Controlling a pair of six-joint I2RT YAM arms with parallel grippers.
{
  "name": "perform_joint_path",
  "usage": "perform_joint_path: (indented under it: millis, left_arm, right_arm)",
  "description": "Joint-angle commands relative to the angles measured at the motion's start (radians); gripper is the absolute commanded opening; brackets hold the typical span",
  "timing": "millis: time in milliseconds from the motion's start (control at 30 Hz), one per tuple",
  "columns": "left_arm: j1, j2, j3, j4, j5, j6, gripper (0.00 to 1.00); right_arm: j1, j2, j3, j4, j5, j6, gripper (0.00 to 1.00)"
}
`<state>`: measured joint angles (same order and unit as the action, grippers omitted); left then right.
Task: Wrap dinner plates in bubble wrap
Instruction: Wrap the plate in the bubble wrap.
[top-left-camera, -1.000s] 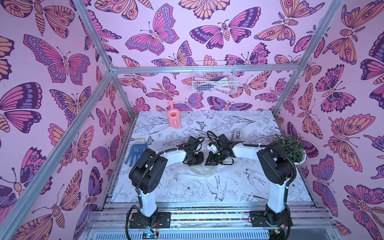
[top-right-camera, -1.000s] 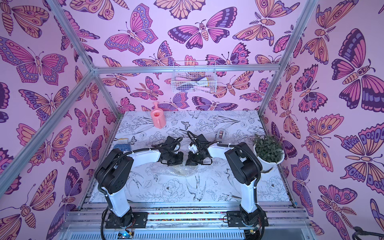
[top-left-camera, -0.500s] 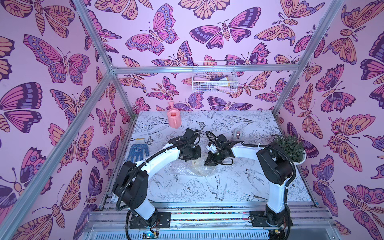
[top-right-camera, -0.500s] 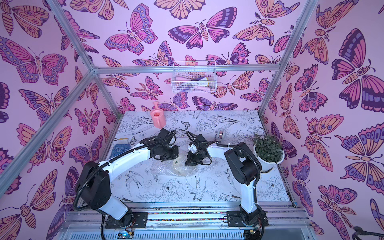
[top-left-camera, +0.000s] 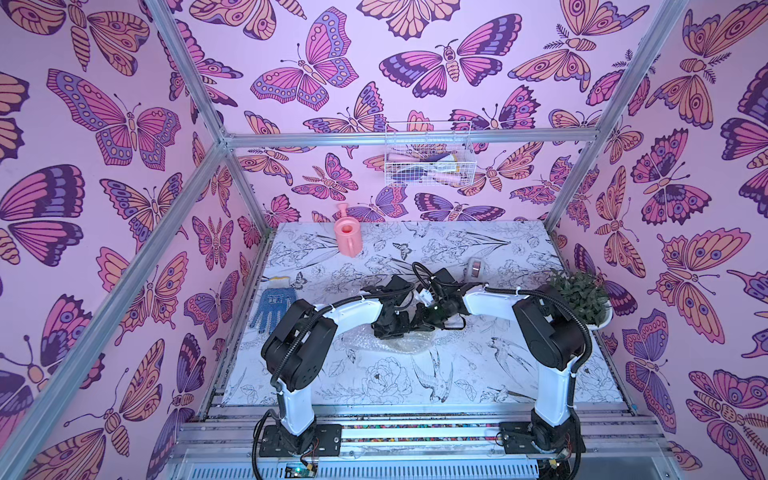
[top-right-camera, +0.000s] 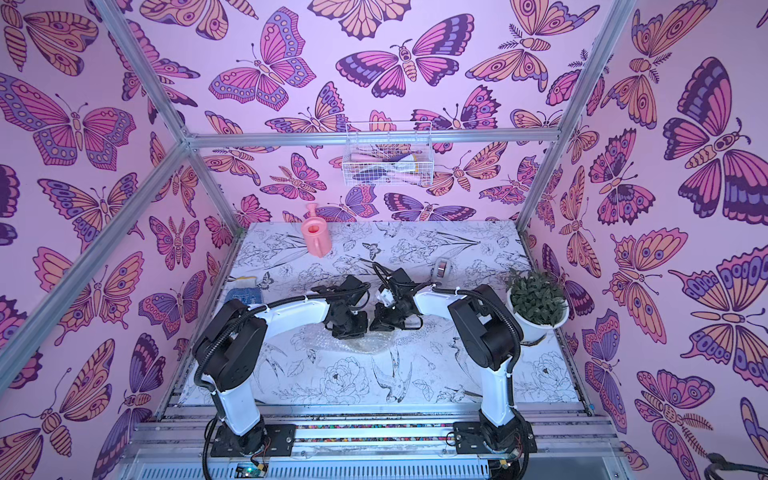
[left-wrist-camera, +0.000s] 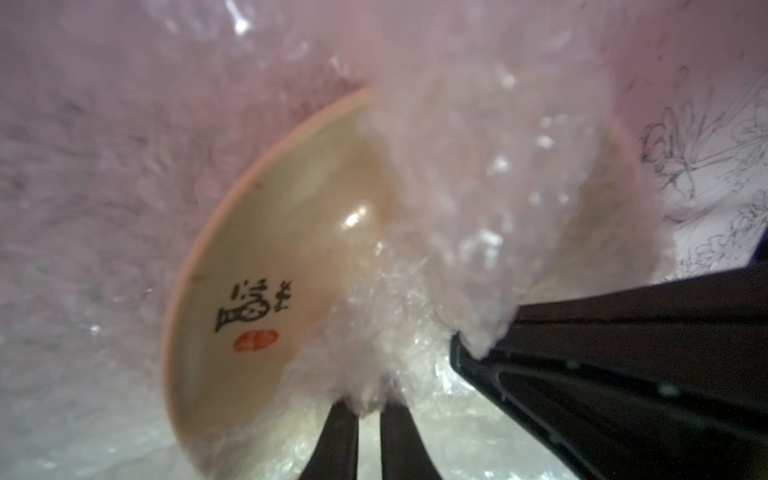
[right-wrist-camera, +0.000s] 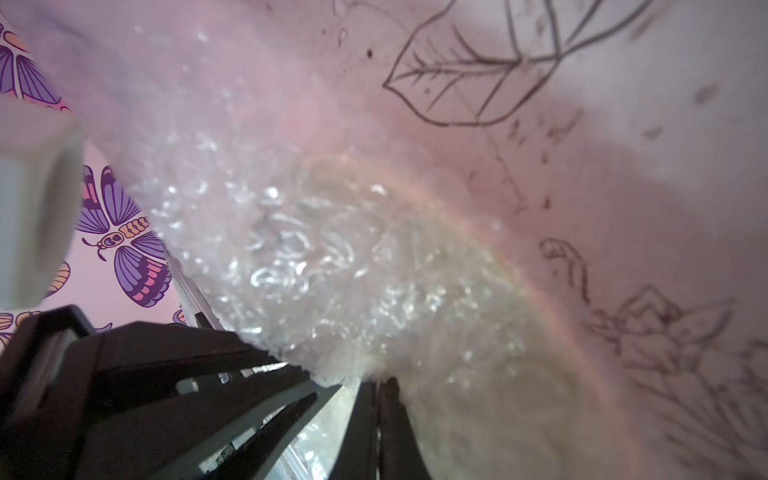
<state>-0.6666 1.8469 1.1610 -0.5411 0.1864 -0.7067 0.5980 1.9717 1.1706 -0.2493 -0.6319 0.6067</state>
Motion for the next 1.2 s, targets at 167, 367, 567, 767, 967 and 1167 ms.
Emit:
perform_joint_path:
  millis: [167, 367, 567, 767, 967, 1167]
  left_arm:
    - [0.032, 0.042, -0.066, 0.021, -0.016, -0.008, 0.09]
    - [0.035, 0.053, -0.075, 0.032, -0.007, -0.006, 0.08]
    - [0.035, 0.058, -0.081, 0.04, 0.002, -0.007, 0.07]
    - [0.035, 0.063, -0.085, 0.046, 0.007, -0.007, 0.07]
    - [0.038, 0.016, -0.087, 0.045, 0.001, 0.0, 0.07]
    - [0.084, -0.115, -0.03, -0.041, -0.033, 0.045, 0.1]
  right_arm:
    - [0.009, -0.037, 0.034, -0.089, 0.063, 0.023, 0.14]
    - [0.009, -0.104, 0.037, -0.047, 0.037, 0.093, 0.33]
    - [0.012, -0.059, 0.019, 0.059, -0.006, 0.166, 0.17]
    - [0.015, 0.023, -0.022, 0.159, -0.058, 0.213, 0.07]
    - [0.015, 0.054, -0.051, 0.126, -0.022, 0.176, 0.01]
    - [0.014, 0.063, -0.055, 0.098, 0.013, 0.154, 0.0]
